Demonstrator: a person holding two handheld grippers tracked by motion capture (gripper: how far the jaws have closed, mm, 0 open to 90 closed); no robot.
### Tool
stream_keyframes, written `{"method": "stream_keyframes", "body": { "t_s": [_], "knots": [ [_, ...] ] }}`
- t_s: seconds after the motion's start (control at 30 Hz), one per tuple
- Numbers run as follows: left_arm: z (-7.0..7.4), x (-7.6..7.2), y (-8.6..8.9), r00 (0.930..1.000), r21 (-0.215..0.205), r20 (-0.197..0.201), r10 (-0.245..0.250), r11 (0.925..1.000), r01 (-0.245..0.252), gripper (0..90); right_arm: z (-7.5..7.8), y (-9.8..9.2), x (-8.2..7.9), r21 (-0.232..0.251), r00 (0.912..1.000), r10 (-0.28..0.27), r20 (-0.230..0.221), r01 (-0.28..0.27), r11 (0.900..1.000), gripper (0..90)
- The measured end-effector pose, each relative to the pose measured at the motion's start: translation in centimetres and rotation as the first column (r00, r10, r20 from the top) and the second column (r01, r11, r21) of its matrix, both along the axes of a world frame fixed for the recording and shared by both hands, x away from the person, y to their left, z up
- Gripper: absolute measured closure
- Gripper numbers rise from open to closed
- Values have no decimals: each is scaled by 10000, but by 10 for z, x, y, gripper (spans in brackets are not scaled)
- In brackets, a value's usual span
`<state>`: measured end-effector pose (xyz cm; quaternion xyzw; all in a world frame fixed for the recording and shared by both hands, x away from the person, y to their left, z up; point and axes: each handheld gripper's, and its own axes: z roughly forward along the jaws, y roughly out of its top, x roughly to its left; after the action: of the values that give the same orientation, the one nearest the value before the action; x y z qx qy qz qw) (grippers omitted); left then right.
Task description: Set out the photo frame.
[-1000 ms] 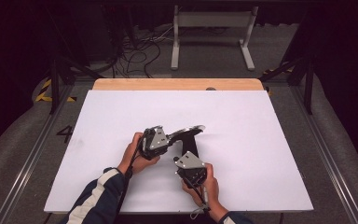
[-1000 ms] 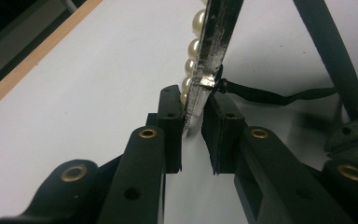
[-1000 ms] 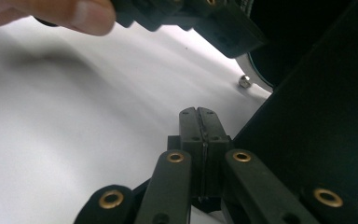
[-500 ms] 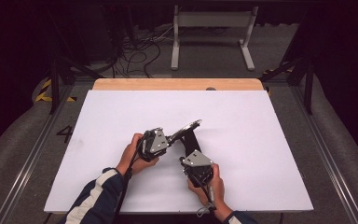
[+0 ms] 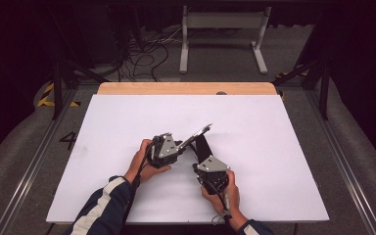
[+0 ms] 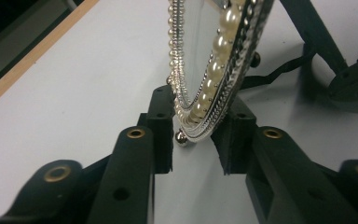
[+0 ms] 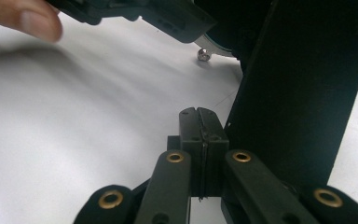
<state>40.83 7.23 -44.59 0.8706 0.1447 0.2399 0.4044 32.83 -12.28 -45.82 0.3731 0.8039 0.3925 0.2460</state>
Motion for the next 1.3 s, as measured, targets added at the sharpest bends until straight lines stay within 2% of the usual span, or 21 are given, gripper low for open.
{"method": "stream_keyframes", "body": {
  "t_s": [0.1, 0.27, 0.37, 0.53, 0.8, 1.1, 1.3],
  "knots": [
    [-1, 0, -2, 10000, 40, -4, -75, 10000, 75, 755, 0, 0, 0, -26, 10000, 2, 17, -2, 10000, 900],
    [1, -3, -5, 9994, 427, 292, -182, 9989, 170, 782, 0, -7, 3, 108, 9999, -104, -62, 105, 9999, 900],
    [2, -4, -4, 9997, 358, 150, -185, 9992, 179, 791, 2, -13, 5, 154, 9997, -253, -59, 254, 9996, 900],
    [3, -9, -4, 9997, 491, 149, -206, 9986, 198, 782, 3, -19, 7, 250, 9993, -342, -145, 345, 9991, 900],
    [5, -14, -5, 9995, 745, 215, -241, 9970, 225, 775, 3, -21, 8, 25, 9996, -277, -71, 277, 9996, 900],
    [7, -21, -6, 9996, 750, 133, -256, 9969, 246, 763, 3, -26, 10, 14, 9997, -130, -201, 131, 9999, 900],
    [6, -20, -5, 9993, 443, -80, -360, 9984, 364, 747, -2, -28, 14, -147, 9992, -68, -382, 63, 9999, 900]
  ]
}}
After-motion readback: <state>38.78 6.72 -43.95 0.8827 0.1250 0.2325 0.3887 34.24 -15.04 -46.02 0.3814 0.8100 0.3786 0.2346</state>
